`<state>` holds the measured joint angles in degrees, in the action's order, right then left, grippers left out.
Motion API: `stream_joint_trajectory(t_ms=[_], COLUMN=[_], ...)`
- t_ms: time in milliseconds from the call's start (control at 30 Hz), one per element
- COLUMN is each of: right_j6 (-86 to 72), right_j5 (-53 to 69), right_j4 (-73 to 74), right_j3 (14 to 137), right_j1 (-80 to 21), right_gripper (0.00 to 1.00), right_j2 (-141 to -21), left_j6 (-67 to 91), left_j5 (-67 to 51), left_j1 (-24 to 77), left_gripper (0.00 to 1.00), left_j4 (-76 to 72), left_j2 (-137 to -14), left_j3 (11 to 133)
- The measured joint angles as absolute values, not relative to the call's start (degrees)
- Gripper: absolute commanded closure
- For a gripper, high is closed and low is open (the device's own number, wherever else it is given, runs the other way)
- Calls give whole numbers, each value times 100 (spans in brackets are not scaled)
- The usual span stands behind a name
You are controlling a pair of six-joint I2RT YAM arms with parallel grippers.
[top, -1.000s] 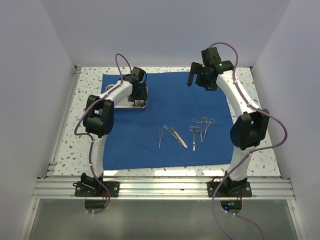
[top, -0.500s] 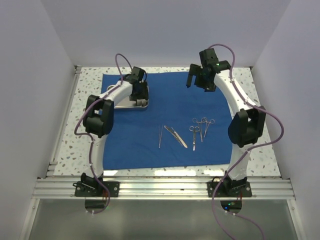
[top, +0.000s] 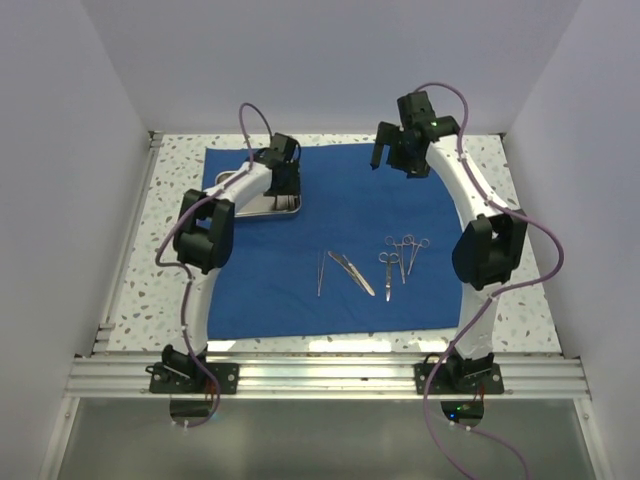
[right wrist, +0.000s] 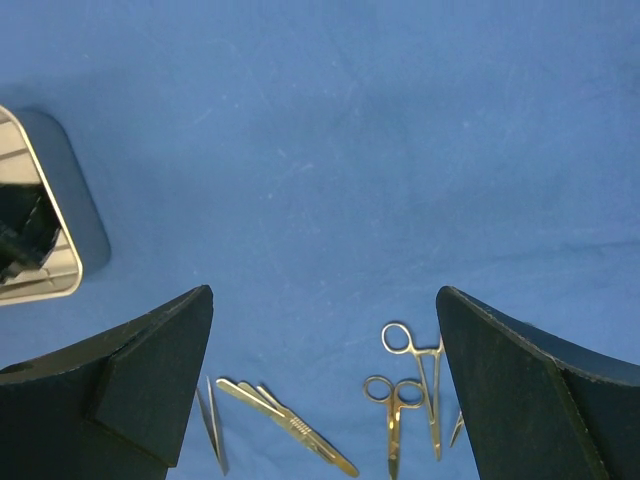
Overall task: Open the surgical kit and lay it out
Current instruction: Pick up the medical item from the container.
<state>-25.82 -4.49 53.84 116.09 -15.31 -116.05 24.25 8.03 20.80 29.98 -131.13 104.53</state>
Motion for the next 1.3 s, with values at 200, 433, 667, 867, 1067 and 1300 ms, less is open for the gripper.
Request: stream_joint_trajectory(t_ms=[200,433,667,867,1067,1300], right_j6=[-2565,-2550,-2545,-2545,-2545,-2543], right_j5=[-447,-427,-364,-346,-346,-346], right_j4=[5520,5649,5708,5710,5717,5721], right_j3=[11922,12315,12416,12466,12473,12477], right_j1=[-1531,-1531,-1531,-1531,-1531,-1531], right_gripper=[2,2,3,3,3,3], right_j2=[-11710,-12060,-12081,-12081,-12081,-12081], left_j6=[2274,2316,2580,2652,2661,2659], left_j5=[1354,1592,1516,1347,1188,1153], left_j1=[2182,2189,1994,1863,1841,1844], left_gripper=[41,45,53,83,100,100], left_j4=[3116,3162,3356,3391,3385,3435], left_j2=[-13517,-13520,-13384,-13179,-13176,-13176], left_j3=[11017,11000,10871,10575,10573,10643])
